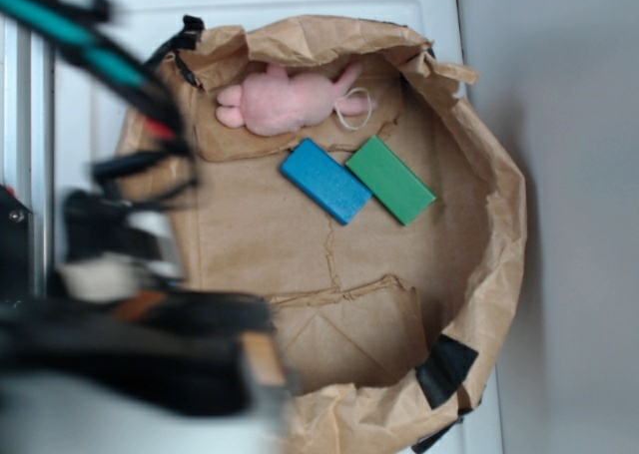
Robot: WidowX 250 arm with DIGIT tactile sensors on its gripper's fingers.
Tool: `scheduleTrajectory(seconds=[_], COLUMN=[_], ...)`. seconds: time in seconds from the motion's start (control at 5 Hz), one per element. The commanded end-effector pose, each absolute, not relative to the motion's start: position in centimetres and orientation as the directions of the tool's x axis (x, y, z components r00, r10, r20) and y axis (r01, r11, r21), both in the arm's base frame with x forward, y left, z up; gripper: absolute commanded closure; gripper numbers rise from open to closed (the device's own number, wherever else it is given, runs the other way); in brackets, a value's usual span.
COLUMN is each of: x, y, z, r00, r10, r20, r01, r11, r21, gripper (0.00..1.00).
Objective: Grab the wood chip.
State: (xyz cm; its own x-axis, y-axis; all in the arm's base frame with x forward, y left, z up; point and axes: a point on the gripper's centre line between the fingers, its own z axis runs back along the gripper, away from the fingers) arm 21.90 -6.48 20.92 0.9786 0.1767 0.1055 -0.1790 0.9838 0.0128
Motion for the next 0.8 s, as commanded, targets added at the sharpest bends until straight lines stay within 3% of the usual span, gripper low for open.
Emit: scheduleTrajectory(seconds=[0.0, 0.4, 0.6], x=[27.9, 27.9, 26.9], y=[-3.3, -3.3, -2.0], z=[18.1, 18.1, 17.2], r00=[0.836, 0.836, 0.859], r10=[0.506, 0.506, 0.488], r20=[0.212, 0.212, 0.153], r01=[-0.524, -0.524, -0.489], r11=[0.851, 0.851, 0.872], r21=[0.033, 0.033, -0.032], gripper=[0.0, 0.0, 0.0])
